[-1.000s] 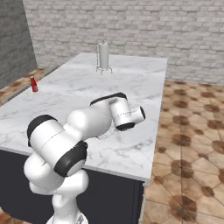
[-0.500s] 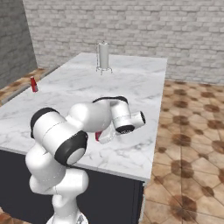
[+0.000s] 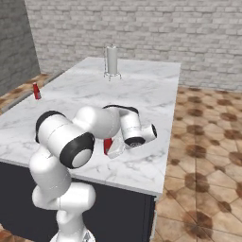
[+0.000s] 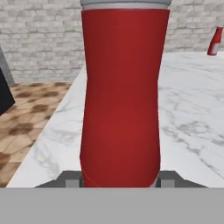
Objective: The dining table condiment station is running low on ketchup. Refill the condiment station by opening the cabinet and taking the ketchup from the cabinet and placing it on the dining table.
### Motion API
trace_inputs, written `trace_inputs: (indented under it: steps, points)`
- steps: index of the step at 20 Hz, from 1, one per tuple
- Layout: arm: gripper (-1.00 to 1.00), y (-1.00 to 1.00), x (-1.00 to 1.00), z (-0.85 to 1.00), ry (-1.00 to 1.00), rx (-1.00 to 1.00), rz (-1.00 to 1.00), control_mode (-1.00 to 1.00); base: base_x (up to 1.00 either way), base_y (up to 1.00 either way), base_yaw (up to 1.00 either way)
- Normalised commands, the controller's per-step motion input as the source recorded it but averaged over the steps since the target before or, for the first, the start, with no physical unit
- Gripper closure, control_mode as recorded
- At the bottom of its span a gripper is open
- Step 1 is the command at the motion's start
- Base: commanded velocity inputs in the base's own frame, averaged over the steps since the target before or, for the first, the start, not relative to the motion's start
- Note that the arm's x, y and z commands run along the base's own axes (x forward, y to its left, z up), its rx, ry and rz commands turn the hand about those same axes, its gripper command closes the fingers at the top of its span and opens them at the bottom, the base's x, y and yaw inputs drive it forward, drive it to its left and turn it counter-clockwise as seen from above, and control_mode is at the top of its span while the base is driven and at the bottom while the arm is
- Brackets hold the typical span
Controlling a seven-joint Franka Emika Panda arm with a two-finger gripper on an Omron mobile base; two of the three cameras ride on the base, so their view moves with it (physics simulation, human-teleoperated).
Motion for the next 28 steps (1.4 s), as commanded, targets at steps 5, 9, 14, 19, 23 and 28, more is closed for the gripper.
trace_inputs:
  steps: [5,9,14,19,23,28]
  points:
    - [1.0,0.0,0.05,-0.15,-0.01,0.0,0.0,-1.0,0.0,0.0,0.0]
    - [1.0,0.0,0.15,-0.1,0.0,0.0,0.0,-1.0,0.0,0.0,0.0]
    - [1.0,0.0,0.15,-0.12,-0.08,0.0,0.0,-1.0,0.0,0.0,0.0]
    - [1.0,0.0,0.11,-0.13,-0.07,0.0,0.0,-1.0,0.0,0.0,0.0]
    - [1.0,0.0,0.04,-0.2,-0.05,-0.01,0.0,-1.0,0.0,0.0,0.0]
    - [1.0,0.0,0.01,-0.06,-0.01,0.0,0.0,-1.0,0.0,0.0,0.0]
